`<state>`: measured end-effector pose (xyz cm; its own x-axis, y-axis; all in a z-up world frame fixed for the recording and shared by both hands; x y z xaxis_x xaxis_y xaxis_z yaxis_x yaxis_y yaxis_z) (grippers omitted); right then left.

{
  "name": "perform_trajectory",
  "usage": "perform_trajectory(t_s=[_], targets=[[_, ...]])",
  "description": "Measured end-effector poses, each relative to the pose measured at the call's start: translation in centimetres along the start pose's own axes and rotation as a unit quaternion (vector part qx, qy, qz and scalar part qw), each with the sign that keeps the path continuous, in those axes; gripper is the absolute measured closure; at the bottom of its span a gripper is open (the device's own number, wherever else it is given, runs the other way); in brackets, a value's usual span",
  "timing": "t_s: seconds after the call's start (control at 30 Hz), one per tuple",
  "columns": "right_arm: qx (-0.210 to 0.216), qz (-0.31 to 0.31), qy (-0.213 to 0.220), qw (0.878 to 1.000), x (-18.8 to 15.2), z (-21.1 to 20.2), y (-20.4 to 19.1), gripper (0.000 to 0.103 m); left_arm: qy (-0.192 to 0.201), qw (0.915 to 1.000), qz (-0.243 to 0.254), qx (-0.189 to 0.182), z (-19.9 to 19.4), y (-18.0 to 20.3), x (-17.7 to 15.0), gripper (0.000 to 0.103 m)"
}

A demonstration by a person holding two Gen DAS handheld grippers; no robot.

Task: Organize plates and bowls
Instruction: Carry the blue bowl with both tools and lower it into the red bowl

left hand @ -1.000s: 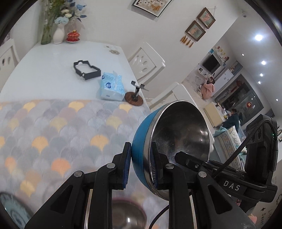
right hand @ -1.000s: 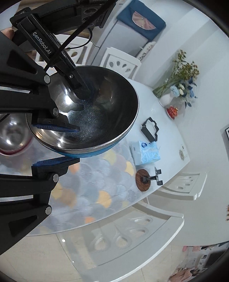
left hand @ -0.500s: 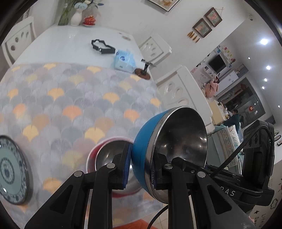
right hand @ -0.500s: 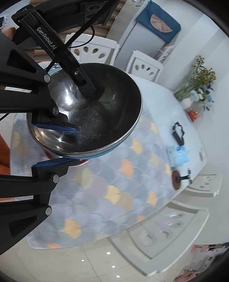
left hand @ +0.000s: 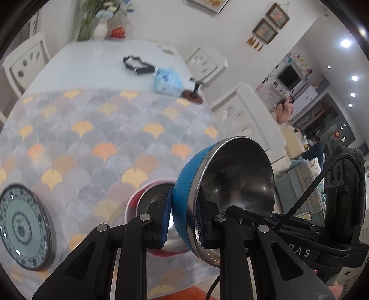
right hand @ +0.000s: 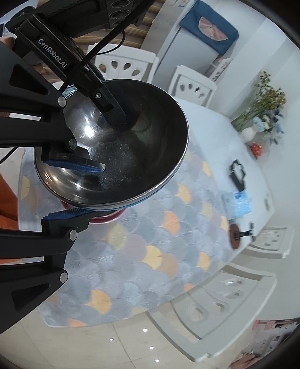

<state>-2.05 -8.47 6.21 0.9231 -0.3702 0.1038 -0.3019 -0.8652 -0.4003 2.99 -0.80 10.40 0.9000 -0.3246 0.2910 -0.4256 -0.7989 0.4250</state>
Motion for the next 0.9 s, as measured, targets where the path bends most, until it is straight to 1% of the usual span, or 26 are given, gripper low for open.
perform_trajectory(t_s=[0.17,0.33,0.63,0.73,0.9], targets=[[-0.001,0.009,-0.047,0.999,-1.3,3.7,0.9,0.073,-0.033,0.9991,-0.026,0.005,2.8,-2.3,-1.8,0.087],[-0.006,0.01,-0.07,0.997,-1.7,5.9,1.3,0.073,-0.049,0.9982,-0.028,0.022,4.4,-3.2,-2.5,0.087],[-0.016,0.017,-0.082,0.996,-1.2,7.0,2.2,0.073,-0.062,0.9973,-0.016,0.036,6.0,-3.4,-2.3,0.087],[-0.018,0.019,-0.084,0.996,-1.1,7.2,2.3,0.073,-0.063,0.9968,-0.009,0.048,6.3,-3.3,-2.1,0.085],[-0.019,0.018,-0.085,0.996,-1.1,7.2,2.4,0.073,-0.064,0.9965,-0.009,0.052,6.5,-3.5,-1.9,0.082]])
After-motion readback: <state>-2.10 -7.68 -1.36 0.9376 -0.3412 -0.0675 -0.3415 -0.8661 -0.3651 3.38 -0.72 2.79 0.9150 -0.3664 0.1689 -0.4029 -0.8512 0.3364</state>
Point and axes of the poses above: each gripper's, at about its wrist camera, not at the fingertips, and z roughly the way its jaws point, y to its right, x to its top, the point moved 9 cm from there along z, roughly the way its jaws point, and after that the axes turned 11 degrees about -y, right-handed, at the moved point
